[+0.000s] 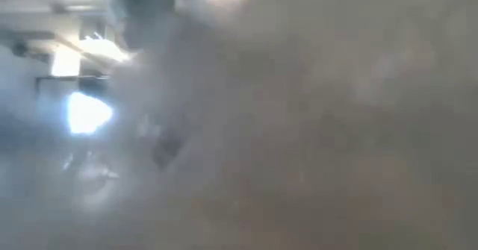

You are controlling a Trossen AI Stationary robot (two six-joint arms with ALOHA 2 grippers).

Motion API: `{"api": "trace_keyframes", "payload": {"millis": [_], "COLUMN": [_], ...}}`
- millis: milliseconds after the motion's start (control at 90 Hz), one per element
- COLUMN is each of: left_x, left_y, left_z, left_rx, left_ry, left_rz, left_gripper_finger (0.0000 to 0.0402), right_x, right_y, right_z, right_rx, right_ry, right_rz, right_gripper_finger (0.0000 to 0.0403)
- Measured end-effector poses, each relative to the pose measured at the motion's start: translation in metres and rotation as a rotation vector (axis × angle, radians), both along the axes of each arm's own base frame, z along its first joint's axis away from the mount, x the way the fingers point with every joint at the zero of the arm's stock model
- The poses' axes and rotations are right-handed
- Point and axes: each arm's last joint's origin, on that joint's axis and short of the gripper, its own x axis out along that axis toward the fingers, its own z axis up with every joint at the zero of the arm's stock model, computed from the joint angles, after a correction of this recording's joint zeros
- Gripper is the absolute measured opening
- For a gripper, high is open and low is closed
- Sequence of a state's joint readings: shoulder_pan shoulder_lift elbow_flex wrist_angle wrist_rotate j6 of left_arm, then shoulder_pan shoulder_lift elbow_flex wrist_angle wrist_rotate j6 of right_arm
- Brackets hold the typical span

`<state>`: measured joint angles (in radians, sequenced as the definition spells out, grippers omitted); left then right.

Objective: Wrap mug
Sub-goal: Wrap the white mug with the bubble wrap

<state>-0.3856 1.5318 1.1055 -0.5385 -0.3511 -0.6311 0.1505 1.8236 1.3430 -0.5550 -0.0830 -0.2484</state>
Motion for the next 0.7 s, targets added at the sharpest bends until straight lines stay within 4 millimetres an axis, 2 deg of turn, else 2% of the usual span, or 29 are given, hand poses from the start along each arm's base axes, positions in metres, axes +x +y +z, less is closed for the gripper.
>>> {"api": "trace_keyframes", "payload": {"millis": [133,311,478,700], "left_x": [-0.005,0.002,0.004,0.006], "left_y": [-0.004,-0.006,-0.007,-0.007], "left_z": [-0.012,-0.031,-0.032,-0.029], "left_rx": [0.055,0.061,0.057,0.058], "left_ry": [-0.026,-0.114,-0.129,-0.143], "left_rz": [0.021,-0.017,-0.026,-0.031], "left_gripper_finger": [0.0021,0.0021,0.0021,0.0021], "right_x": [-0.001,-0.002,-0.002,0.005], "right_y": [0.000,0.001,0.001,0.003], "right_z": [0.000,-0.001,0.003,0.027], "right_rx": [0.017,0.036,0.033,0.036], "right_ry": [0.011,0.030,0.032,0.009], "right_rz": [0.004,0.003,0.008,0.017], "right_gripper_finger": [0.0000,0.0000,0.0000,0.0000]}}
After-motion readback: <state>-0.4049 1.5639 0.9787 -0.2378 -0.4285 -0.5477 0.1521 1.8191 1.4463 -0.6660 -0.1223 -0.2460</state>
